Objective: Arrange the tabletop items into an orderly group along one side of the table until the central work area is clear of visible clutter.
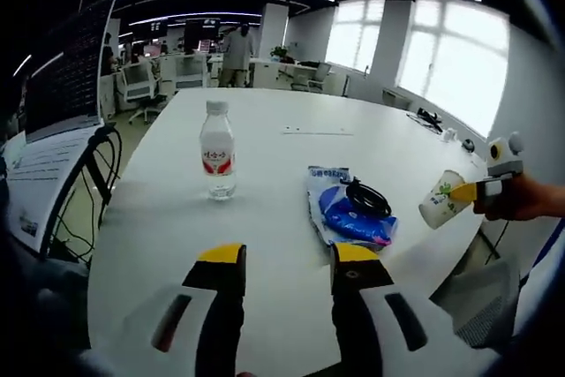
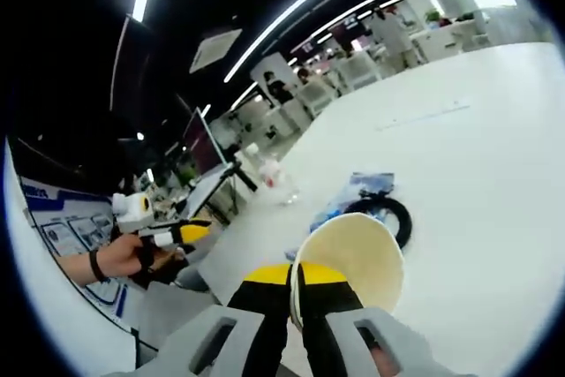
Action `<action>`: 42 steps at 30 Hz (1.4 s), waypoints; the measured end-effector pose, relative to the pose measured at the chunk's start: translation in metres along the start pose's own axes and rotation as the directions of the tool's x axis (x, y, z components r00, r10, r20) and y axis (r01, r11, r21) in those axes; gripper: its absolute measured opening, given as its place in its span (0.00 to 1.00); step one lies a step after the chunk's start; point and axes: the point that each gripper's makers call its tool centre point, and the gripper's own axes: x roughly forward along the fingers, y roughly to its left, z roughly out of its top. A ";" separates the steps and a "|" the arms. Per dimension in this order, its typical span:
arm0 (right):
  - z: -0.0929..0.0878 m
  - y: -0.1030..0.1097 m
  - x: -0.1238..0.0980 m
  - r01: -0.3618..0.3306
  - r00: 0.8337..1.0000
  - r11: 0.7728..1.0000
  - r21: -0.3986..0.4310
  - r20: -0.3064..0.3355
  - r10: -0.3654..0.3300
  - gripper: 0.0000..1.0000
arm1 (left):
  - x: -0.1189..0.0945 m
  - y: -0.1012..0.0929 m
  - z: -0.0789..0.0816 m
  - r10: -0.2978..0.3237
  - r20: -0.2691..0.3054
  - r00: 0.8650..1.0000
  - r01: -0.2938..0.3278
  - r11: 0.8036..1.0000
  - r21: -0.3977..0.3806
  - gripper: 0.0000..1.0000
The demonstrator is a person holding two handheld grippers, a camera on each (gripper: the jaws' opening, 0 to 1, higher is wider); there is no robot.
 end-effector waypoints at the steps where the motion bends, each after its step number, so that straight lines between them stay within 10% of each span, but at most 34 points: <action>1: 0.003 0.000 0.006 -0.002 1.000 1.000 0.001 -0.003 0.002 0.00 | -0.001 0.000 0.000 0.000 0.002 1.000 0.000 1.000 -0.004 0.37; 15: 0.034 0.015 0.092 -0.054 0.991 0.994 -0.100 -0.128 0.041 0.00 | -0.013 0.011 -0.005 -0.007 0.004 1.000 0.007 1.000 -0.020 0.51; 42: 0.030 0.023 0.222 -0.019 0.943 0.981 -0.195 -0.331 -0.048 0.00 | -0.006 -0.005 -0.009 -0.117 -0.022 0.993 0.118 0.993 0.028 0.58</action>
